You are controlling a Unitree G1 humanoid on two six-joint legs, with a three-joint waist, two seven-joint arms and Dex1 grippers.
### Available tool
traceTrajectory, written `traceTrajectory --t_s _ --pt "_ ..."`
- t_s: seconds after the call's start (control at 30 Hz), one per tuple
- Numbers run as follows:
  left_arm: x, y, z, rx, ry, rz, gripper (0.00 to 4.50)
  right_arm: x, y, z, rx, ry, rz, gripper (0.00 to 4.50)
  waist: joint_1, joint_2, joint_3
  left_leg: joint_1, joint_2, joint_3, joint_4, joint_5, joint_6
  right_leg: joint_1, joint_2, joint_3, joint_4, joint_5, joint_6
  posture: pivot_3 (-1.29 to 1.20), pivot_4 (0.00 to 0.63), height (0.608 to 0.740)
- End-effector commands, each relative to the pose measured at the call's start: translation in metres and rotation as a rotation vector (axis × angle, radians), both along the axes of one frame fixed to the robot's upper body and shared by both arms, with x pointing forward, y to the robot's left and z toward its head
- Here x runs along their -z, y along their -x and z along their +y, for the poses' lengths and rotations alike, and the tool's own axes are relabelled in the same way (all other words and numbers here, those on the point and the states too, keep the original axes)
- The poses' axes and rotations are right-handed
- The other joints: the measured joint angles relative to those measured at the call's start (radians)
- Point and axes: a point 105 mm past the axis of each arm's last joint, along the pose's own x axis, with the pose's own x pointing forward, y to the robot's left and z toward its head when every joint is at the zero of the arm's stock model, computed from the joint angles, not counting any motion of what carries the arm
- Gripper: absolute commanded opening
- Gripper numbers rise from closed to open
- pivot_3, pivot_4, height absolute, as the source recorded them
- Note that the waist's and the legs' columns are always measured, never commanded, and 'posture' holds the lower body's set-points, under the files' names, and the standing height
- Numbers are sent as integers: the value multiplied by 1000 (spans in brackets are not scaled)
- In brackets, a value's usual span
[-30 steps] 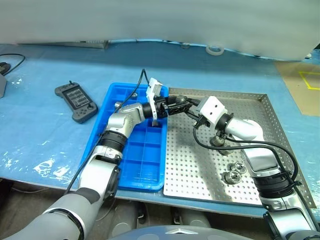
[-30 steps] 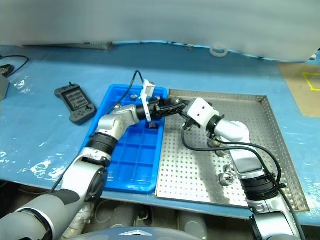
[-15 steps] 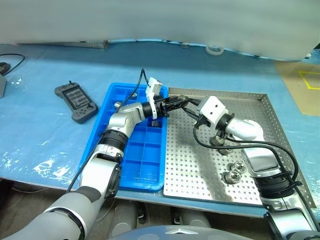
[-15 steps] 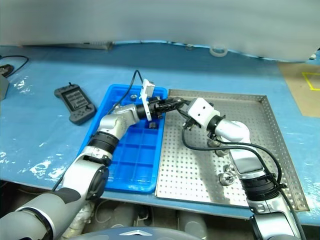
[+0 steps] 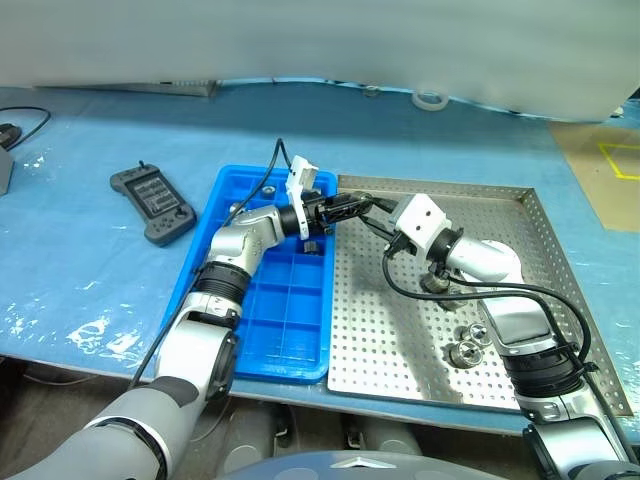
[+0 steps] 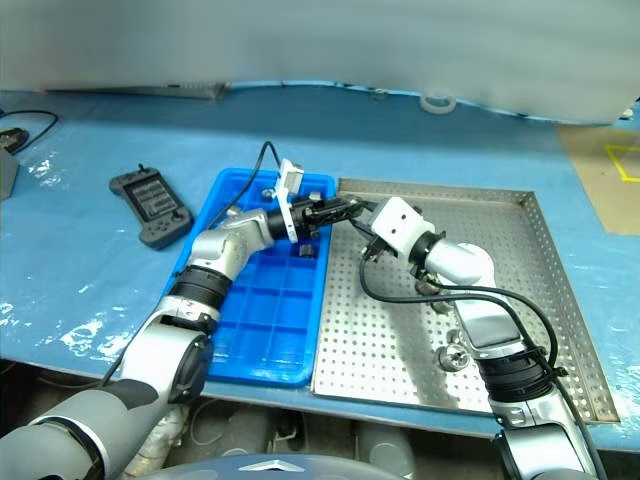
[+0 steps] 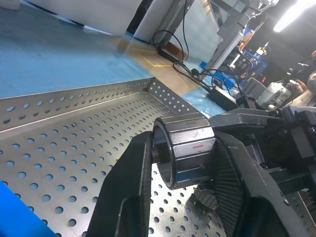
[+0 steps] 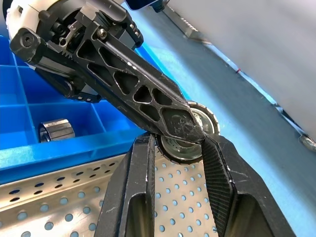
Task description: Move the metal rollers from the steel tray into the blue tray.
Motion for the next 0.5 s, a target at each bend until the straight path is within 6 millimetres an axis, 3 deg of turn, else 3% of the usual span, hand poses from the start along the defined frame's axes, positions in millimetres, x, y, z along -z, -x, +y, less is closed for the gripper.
traceTrajectory --t_s 0.03,0.17,0.33,0.5 --pt "-26 8 -2 49 68 -73 1335 -18 2 -1 -7 -11 -65 1022 -1 0 0 0 0 0 0 0 0 0 0 0 0 0 0 -262 150 740" --pt "-25 5 0 18 52 -75 1335 -26 0 -2 -11 -68 -82 1022 0 0 0 0 0 0 0 0 0 0 0 0 0 0 0 -246 150 740" --pt "-21 3 5 -13 42 -63 1335 -20 -4 5 -10 -61 -39 2578 0 0 0 0 0 0 0 0 0 0 0 0 0 0 0 -224 150 740" --pt "-17 5 13 -27 26 -62 1335 -16 -3 6 -20 -44 -35 2578 2 0 0 -1 0 0 0 0 0 -1 0 0 0 0 0 -211 150 740"
